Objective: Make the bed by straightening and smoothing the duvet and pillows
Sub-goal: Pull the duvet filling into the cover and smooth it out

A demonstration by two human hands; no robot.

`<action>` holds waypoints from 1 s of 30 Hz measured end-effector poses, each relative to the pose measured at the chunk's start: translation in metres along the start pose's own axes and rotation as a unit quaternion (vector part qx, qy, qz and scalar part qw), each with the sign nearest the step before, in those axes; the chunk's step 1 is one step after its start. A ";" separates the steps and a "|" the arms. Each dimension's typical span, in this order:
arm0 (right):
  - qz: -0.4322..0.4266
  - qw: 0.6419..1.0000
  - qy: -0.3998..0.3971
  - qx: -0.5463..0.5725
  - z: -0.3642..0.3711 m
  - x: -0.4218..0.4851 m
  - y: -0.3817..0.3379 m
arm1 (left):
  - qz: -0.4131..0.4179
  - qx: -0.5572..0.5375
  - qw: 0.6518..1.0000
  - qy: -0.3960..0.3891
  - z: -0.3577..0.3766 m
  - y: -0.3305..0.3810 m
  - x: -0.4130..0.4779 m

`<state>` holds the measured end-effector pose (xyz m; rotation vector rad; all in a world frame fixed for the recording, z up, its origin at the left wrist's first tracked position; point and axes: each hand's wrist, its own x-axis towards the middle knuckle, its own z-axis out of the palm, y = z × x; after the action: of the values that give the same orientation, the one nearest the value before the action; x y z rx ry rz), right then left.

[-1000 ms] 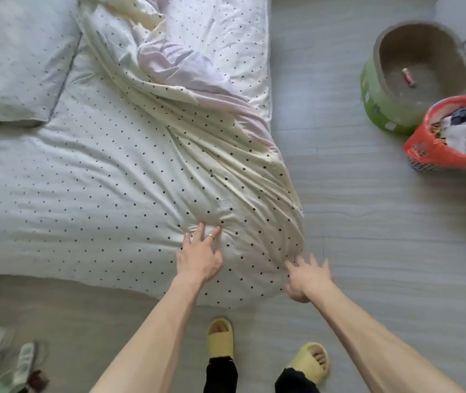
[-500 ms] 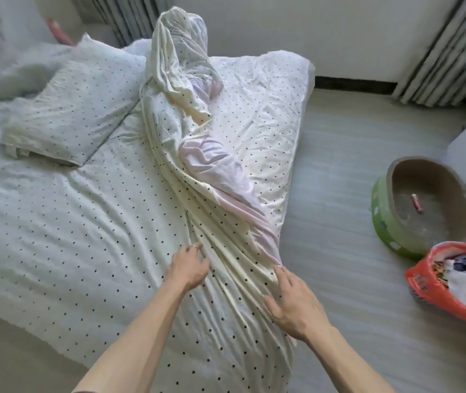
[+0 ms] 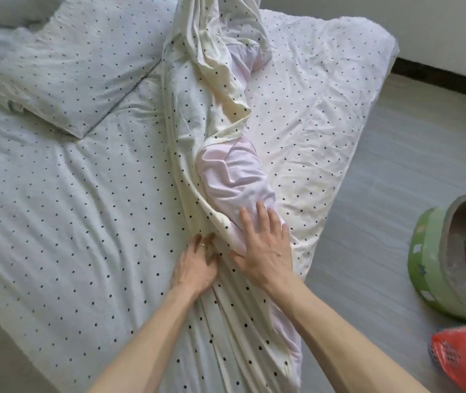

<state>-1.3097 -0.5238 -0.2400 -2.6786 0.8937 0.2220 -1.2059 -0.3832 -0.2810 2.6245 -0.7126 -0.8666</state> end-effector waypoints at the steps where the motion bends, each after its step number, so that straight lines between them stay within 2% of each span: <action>1: -0.002 1.000 -0.006 -0.024 0.003 0.013 -0.006 | 0.005 -0.005 1.000 0.013 0.003 -0.003 0.000; 4: -0.014 0.999 0.035 -0.036 -0.001 0.040 -0.013 | 0.004 -0.026 0.998 0.052 0.009 -0.007 -0.003; 6: 0.020 0.995 0.063 0.069 -0.028 0.047 0.008 | -0.025 -0.061 0.994 0.085 0.012 -0.003 -0.008; 7: 0.074 0.983 0.089 0.141 -0.046 0.047 0.031 | -0.043 -0.086 0.990 0.104 0.013 0.003 -0.007; 8: 0.149 0.957 0.130 0.214 -0.061 0.045 0.061 | -0.055 -0.099 0.987 0.117 0.012 0.007 -0.009; 10: 0.318 0.885 0.176 0.290 -0.066 0.029 0.135 | -0.042 -0.030 0.991 0.125 0.016 0.015 -0.008; 12: 0.443 0.849 0.098 0.272 -0.041 0.001 0.187 | 0.018 0.090 0.988 0.124 0.027 0.020 -0.007; 14: 0.492 0.824 0.033 0.278 0.000 -0.021 0.211 | 0.084 0.120 0.983 0.109 0.042 0.038 -0.007; 16: 0.478 0.834 -0.021 0.274 0.025 -0.031 0.204 | 0.117 0.120 0.983 0.072 0.059 0.061 -0.003; 18: 0.405 0.881 0.012 0.245 0.047 -0.032 0.182 | 0.093 0.129 0.986 0.048 0.074 0.075 -0.003; 20: 0.245 0.940 0.107 0.214 0.047 -0.029 0.145 | 0.062 0.115 0.990 0.060 0.084 0.081 -0.005; 21: 0.116 0.964 0.131 0.201 0.049 -0.026 0.130 | 0.054 0.108 0.990 0.074 0.087 0.082 -0.008; 22: -0.008 0.979 0.125 0.162 0.054 -0.027 0.120 | 0.055 0.095 0.990 0.087 0.089 0.081 -0.012; 23: -0.105 0.984 0.078 0.119 0.060 -0.028 0.121 | 0.057 0.079 0.990 0.102 0.091 0.079 -0.016; 24: -0.156 0.985 0.020 0.077 0.071 -0.028 0.129 | 0.047 0.072 0.989 0.120 0.094 0.074 -0.022; 25: -0.147 0.987 -0.051 0.047 0.081 -0.028 0.145 | 0.026 0.075 0.988 0.135 0.097 0.068 -0.029; 27: 0.011 0.987 -0.152 0.044 0.102 -0.032 0.186 | -0.030 0.111 0.983 0.142 0.105 0.056 -0.049; 28: 0.089 0.977 -0.178 0.078 0.108 -0.035 0.199 | -0.064 0.123 0.979 0.146 0.109 0.048 -0.062; 30: 0.203 0.948 -0.171 0.176 0.100 -0.037 0.208 | -0.092 0.112 0.976 0.165 0.115 0.043 -0.075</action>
<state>-1.4700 -0.6275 -0.3746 -2.0278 1.2256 0.5446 -1.3448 -0.3914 -0.3173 2.9715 -0.5104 -0.3913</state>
